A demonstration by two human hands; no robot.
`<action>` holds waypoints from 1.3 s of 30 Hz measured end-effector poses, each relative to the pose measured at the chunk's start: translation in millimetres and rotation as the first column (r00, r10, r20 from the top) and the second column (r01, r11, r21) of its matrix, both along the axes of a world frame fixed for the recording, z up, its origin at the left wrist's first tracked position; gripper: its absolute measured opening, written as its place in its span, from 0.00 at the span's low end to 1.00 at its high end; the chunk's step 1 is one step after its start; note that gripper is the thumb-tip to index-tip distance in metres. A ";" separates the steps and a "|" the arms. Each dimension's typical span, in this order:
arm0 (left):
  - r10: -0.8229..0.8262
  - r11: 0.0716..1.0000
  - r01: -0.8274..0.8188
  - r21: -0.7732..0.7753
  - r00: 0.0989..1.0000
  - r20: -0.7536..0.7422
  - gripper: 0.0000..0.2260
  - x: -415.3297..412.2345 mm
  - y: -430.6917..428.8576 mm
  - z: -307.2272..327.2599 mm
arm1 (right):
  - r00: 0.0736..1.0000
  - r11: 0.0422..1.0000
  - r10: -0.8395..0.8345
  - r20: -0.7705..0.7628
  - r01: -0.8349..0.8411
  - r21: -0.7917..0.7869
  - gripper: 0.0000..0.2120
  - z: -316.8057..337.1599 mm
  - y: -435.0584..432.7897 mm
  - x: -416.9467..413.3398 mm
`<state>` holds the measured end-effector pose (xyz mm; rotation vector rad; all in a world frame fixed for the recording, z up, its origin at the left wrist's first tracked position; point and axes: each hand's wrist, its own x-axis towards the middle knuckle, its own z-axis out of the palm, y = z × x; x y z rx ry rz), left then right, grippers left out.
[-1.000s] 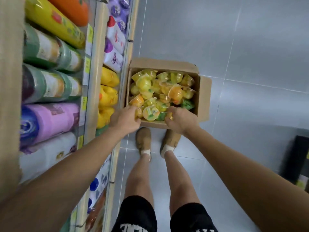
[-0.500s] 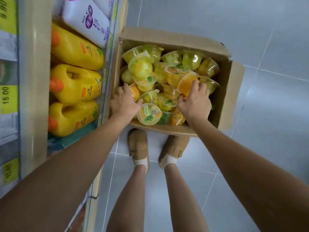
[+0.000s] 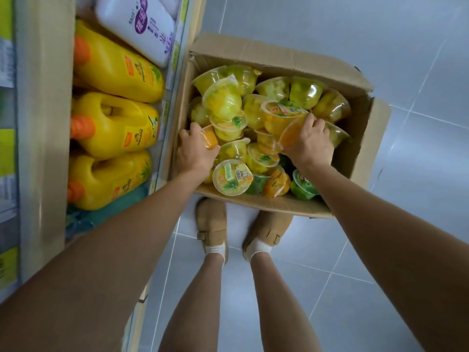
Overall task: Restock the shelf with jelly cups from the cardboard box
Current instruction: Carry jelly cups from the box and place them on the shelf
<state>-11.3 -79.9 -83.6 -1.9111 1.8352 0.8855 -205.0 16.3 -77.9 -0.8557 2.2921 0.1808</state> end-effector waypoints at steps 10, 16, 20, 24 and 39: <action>-0.145 0.988 0.152 0.037 0.979 -0.140 0.25 -1.5 12.0 109.1 | 0.960 0.974 -0.159 0.231 0.191 -0.124 0.42 108.1 27.3 6.4; -0.218 0.968 0.247 0.049 0.918 -0.330 0.22 -27.1 29.5 219.2 | 0.900 0.909 -0.304 0.314 0.372 -0.188 0.38 211.4 53.1 2.6; -0.288 0.933 0.349 0.088 0.872 -0.396 0.21 -46.0 46.0 292.5 | 0.860 0.842 -0.403 0.312 0.482 -0.243 0.35 287.7 78.4 3.3; -0.391 0.863 0.496 0.097 0.777 -0.494 0.22 -57.8 67.7 358.9 | 0.797 0.747 -0.511 0.322 0.597 -0.290 0.31 358.0 115.0 8.6; -0.679 0.289 0.957 -0.019 0.191 -0.709 0.25 -147.6 221.8 568.5 | 0.275 0.028 -0.907 0.319 0.796 -0.605 0.37 564.5 318.6 48.7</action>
